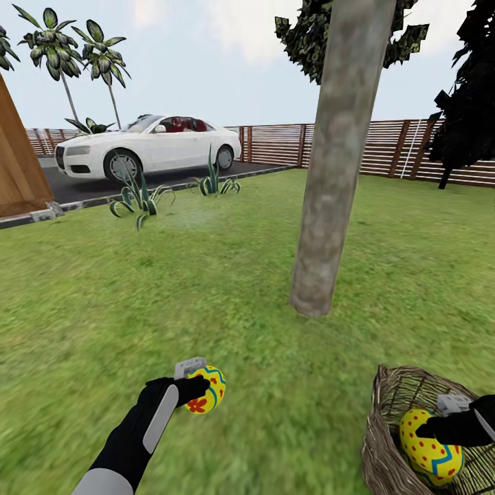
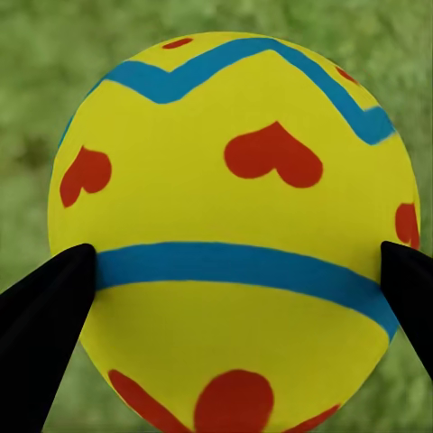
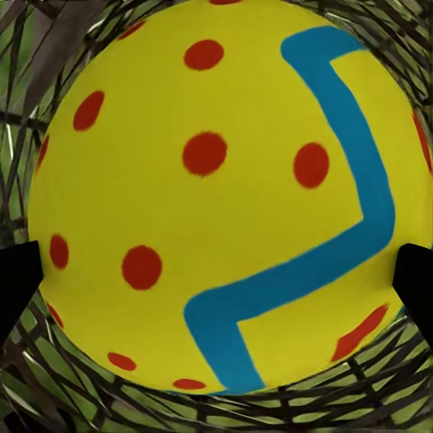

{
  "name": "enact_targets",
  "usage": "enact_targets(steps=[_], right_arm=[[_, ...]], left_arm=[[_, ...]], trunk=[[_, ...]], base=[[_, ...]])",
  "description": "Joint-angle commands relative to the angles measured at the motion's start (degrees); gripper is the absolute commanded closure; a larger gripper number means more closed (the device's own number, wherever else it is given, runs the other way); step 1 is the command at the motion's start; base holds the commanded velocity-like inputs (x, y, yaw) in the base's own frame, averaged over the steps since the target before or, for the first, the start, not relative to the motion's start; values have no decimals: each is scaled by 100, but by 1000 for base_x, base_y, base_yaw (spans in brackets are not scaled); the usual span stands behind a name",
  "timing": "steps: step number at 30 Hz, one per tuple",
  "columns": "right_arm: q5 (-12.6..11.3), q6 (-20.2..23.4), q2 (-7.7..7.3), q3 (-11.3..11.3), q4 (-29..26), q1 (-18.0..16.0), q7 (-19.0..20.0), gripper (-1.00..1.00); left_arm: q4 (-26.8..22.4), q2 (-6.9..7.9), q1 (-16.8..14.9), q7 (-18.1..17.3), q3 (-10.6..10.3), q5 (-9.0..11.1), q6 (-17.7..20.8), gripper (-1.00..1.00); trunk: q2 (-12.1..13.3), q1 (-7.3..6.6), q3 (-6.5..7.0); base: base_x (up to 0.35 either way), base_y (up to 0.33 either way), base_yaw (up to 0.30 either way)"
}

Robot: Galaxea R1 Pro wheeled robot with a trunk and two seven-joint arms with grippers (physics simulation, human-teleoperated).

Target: Take the three Easter eggs out of the wicker basket on the lawn in the garden, then place them on the lawn next to a single tree (choose any tree) so that all three eggs are next to the same tree and none are left in the basket.

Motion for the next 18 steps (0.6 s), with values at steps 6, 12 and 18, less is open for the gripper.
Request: enact_targets(steps=[6,12,18], right_arm=[[-31,50,17,43,-13,-3,-12,100],[-28,80,20,50,28,-3,-12,100],[-31,73,27,51,65,-3,-14,100]], left_arm=[[294,-173,-2,53,-24,36,-108,100],[325,-167,-2,53,-16,34,-174,100],[393,-183,-2,53,-24,34,-176,100]], trunk=[[4,-14,105],[12,-30,238],[20,-45,371]], base=[[0,0,0],[0,0,0],[0,0,0]])
